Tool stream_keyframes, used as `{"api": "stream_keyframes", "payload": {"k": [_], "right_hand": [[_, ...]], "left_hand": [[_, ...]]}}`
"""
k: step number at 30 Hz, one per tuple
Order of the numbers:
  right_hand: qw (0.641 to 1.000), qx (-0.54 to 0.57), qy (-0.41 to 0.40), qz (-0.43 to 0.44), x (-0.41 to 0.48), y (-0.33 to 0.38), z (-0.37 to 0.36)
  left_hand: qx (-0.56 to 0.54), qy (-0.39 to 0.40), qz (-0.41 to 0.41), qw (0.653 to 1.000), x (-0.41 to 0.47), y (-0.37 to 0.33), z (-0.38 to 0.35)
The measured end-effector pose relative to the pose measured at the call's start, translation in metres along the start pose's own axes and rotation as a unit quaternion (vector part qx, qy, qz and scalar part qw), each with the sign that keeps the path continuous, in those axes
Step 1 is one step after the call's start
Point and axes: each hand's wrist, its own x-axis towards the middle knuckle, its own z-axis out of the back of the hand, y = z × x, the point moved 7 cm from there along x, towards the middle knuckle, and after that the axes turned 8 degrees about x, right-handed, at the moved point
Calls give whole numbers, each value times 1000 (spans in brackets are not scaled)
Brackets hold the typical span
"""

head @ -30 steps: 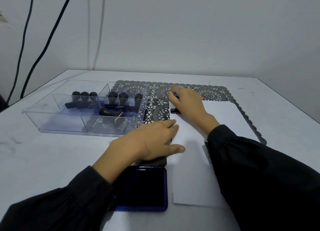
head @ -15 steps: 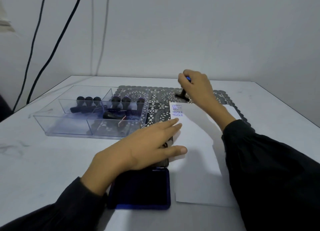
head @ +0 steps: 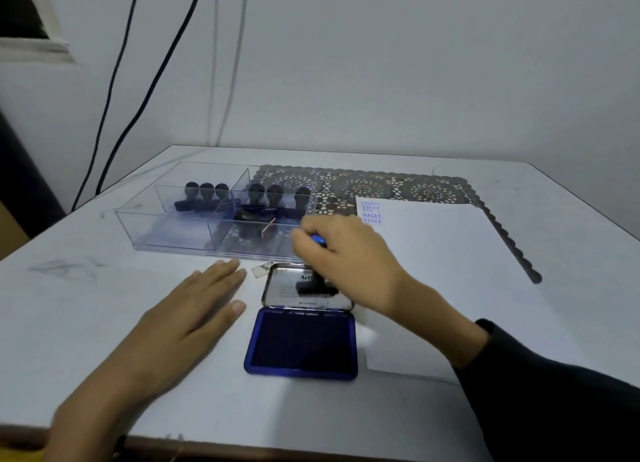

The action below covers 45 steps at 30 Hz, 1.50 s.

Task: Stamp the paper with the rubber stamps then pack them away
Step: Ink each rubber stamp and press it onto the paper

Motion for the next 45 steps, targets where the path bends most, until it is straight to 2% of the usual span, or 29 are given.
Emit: {"api": "stream_keyframes", "payload": {"k": [7, 14, 19, 24, 26, 30, 33, 35, 38, 41, 45], "right_hand": [[999, -47, -9, 17, -20, 18, -27], [986, -136, -87, 47, -31, 25, -35], [989, -124, -75, 36, -31, 19, -38], [971, -173, -155, 56, -39, 25, -35], [969, -168, -163, 78, -40, 24, -37], [971, -168, -154, 72, -38, 23, -35], [994, -95, -44, 16, -26, 14, -37], [999, -22, -16, -23, -18, 4, -25], [994, 33, -96, -34, 5, -14, 20], [985, -5, -168, -44, 32, -43, 70], [979, -59, -179, -78, 55, -95, 84]], "left_hand": [[54, -2, -11, 998, 0, -2, -4], [66, -12, -14, 998, 2, -2, -4], [66, -13, -14, 998, 3, -2, -4], [73, -16, -18, 997, 3, -1, -4], [71, -17, -20, 997, 3, 0, -5], [73, -20, -22, 997, 4, 0, -5], [10, -23, -7, 1000, 4, 5, -3], [-36, -45, -25, 998, 5, -1, 4], [-85, -82, -65, 991, 9, -27, 19], [-80, -80, -137, 984, 20, -67, 27], [-19, -28, -224, 974, 46, -118, 15]]}}
